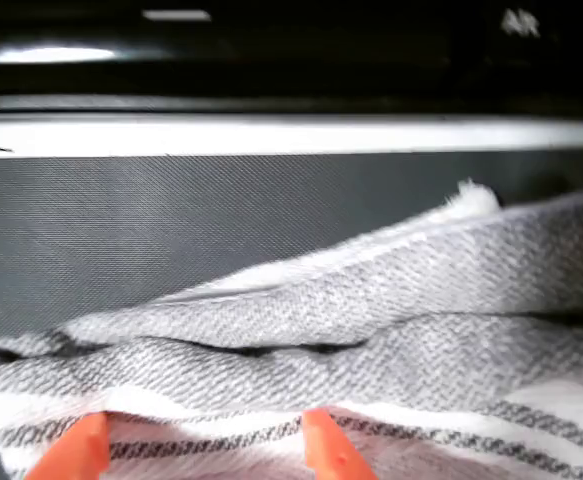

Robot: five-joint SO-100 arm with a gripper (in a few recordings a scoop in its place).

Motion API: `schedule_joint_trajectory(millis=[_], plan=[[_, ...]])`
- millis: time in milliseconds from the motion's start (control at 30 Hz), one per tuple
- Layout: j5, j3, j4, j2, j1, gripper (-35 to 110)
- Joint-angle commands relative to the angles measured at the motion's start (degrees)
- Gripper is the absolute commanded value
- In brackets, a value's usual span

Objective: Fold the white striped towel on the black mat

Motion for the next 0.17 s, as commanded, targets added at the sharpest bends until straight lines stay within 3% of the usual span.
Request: schedule_joint_trajectory(millis=[0, 133], plan=[[-2.20, -1.85, -0.62, -1.49, -2.20, 26], [-5.54, -1.32, -1.32, -3.87, -2.29, 29]])
